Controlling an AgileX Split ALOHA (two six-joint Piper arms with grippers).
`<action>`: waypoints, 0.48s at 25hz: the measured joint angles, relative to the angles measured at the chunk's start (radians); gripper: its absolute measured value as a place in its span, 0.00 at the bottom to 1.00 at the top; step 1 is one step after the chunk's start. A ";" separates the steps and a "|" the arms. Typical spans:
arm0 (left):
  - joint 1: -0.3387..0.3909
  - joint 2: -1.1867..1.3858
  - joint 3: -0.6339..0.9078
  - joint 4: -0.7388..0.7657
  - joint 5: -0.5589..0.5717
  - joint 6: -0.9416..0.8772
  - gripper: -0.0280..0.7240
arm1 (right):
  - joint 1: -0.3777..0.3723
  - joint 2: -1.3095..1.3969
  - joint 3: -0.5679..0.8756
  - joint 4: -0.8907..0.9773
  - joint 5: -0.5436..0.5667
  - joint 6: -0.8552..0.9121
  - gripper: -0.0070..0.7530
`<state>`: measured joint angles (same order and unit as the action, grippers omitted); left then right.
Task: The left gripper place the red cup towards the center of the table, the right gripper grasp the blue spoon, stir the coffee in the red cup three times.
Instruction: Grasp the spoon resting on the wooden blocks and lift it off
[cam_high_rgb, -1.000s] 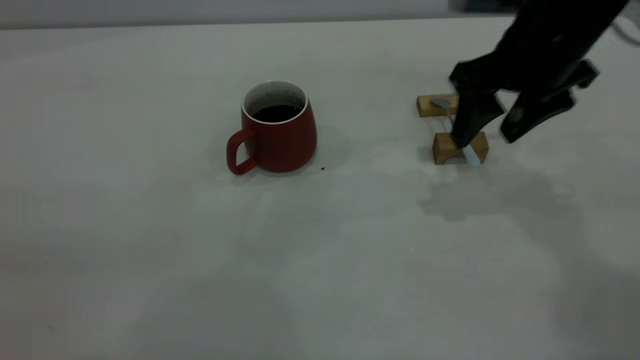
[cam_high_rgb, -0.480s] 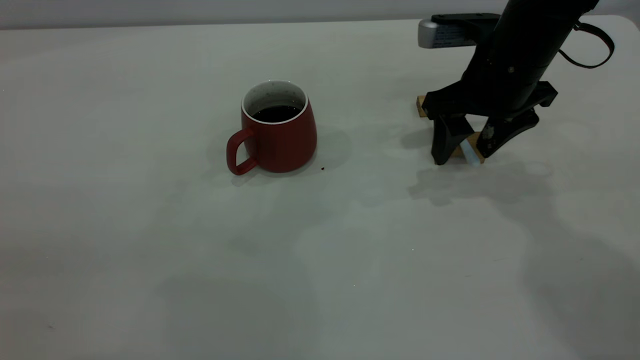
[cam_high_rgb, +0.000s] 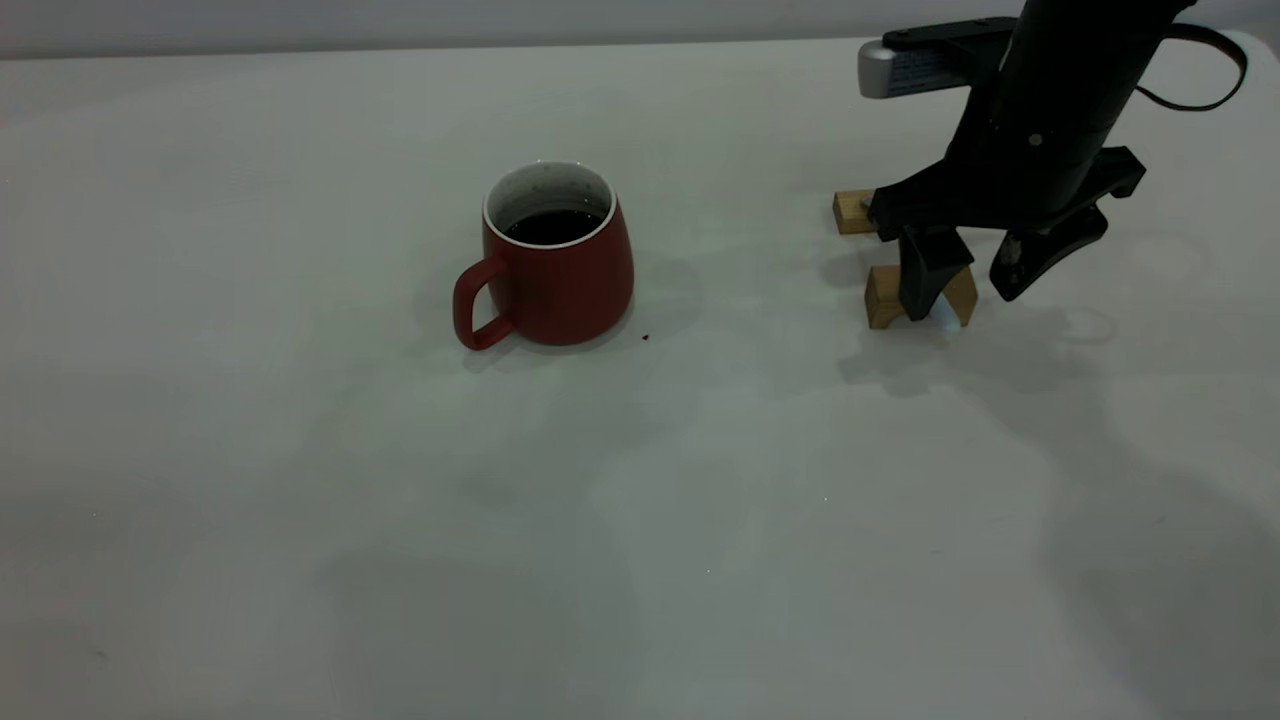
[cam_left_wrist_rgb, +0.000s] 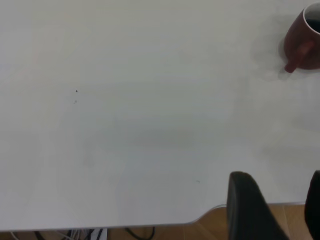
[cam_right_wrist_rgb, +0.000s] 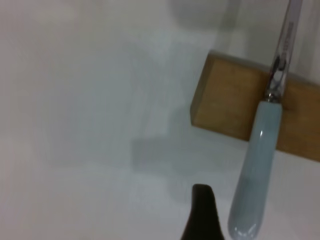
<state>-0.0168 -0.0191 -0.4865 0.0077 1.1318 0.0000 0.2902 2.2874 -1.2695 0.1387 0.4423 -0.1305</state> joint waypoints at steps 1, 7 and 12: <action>0.000 0.000 0.000 0.000 0.000 0.000 0.51 | 0.000 0.004 0.000 0.000 -0.005 0.002 0.86; 0.000 0.000 0.000 0.000 0.000 0.000 0.51 | 0.000 0.033 -0.001 -0.001 -0.021 0.006 0.82; 0.000 0.000 0.000 0.000 0.000 0.000 0.51 | 0.000 0.035 -0.001 -0.026 -0.049 0.007 0.56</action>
<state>-0.0168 -0.0191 -0.4865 0.0077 1.1318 0.0000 0.2902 2.3227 -1.2705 0.1130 0.3929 -0.1239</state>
